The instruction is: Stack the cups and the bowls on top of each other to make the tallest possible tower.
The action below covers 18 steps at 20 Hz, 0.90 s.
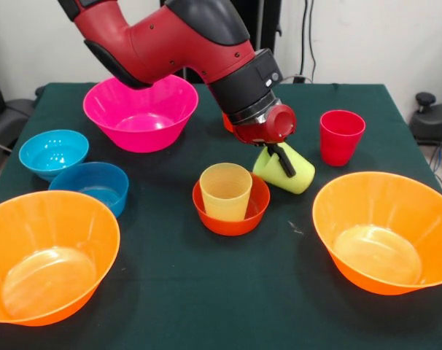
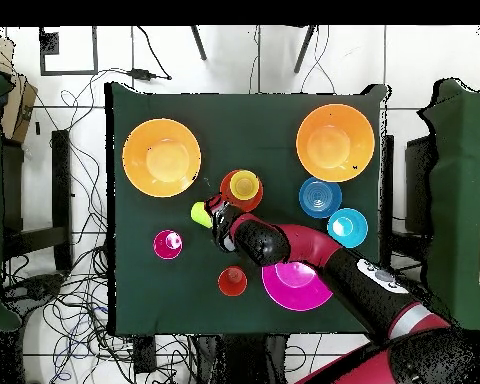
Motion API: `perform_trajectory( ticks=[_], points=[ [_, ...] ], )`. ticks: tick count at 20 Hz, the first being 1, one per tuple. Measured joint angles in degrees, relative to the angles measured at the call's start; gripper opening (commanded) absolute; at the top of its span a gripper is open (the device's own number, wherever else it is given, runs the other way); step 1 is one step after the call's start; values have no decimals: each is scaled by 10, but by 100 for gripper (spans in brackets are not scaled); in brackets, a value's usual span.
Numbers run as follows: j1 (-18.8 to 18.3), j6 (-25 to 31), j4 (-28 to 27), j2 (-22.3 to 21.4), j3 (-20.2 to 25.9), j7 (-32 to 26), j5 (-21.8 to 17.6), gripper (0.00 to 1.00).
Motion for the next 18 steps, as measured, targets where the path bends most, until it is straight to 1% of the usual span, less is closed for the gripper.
perform_trajectory(
  ticks=[3, 7, 11, 12, 15, 18],
  points=[
    [6, 0, 0, -6, -5, 0, 0, 0],
    [32, 3, 2, -37, -23, 0, 0, 0],
    [74, 21, 7, -89, -56, 0, 2, 0],
    [80, 24, 7, -96, -62, 0, 2, 0],
    [115, 37, 7, -134, -97, 0, 3, 0],
    [142, 46, 7, -155, -125, 0, 3, 0]
  ],
)
